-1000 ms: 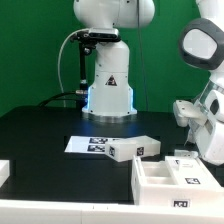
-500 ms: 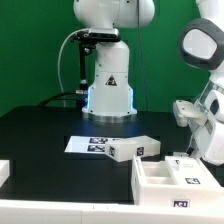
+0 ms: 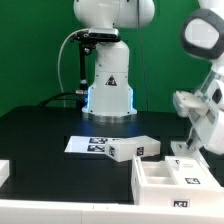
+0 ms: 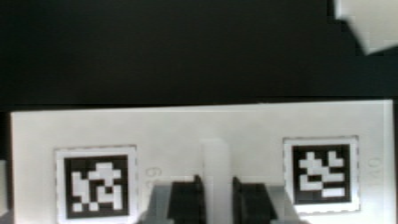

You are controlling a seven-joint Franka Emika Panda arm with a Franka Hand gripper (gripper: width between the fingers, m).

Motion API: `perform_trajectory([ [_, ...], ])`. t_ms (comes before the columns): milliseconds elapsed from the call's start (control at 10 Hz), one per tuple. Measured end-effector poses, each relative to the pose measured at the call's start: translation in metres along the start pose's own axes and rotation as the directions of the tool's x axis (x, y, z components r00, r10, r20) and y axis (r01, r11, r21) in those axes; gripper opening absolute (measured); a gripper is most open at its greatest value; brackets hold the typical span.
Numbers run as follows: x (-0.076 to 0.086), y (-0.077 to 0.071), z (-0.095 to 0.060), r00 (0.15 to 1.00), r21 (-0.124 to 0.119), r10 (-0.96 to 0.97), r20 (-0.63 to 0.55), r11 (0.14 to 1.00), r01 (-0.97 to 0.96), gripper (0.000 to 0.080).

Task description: Assemble cabinet

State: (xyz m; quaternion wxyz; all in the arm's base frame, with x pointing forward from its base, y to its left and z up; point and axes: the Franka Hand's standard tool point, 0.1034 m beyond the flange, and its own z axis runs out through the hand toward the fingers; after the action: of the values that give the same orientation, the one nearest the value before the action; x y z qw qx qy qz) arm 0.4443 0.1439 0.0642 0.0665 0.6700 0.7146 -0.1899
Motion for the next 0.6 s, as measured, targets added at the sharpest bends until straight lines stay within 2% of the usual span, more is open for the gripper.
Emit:
perform_trajectory([
  [100, -0.013, -0.004, -0.005, 0.999, 0.047, -0.045, 0.028, 0.998, 0.044, 0.0065],
  [200, -0.023, -0.003, -0.005, 0.996, 0.065, -0.086, 0.032, 0.994, 0.084, 0.0065],
  [400, -0.025, -0.002, -0.002, 0.996, 0.066, -0.084, 0.031, 0.994, 0.082, 0.0065],
  [600, -0.027, -0.002, 0.0, 0.983, 0.064, -0.181, 0.024, 0.982, 0.179, 0.0065],
])
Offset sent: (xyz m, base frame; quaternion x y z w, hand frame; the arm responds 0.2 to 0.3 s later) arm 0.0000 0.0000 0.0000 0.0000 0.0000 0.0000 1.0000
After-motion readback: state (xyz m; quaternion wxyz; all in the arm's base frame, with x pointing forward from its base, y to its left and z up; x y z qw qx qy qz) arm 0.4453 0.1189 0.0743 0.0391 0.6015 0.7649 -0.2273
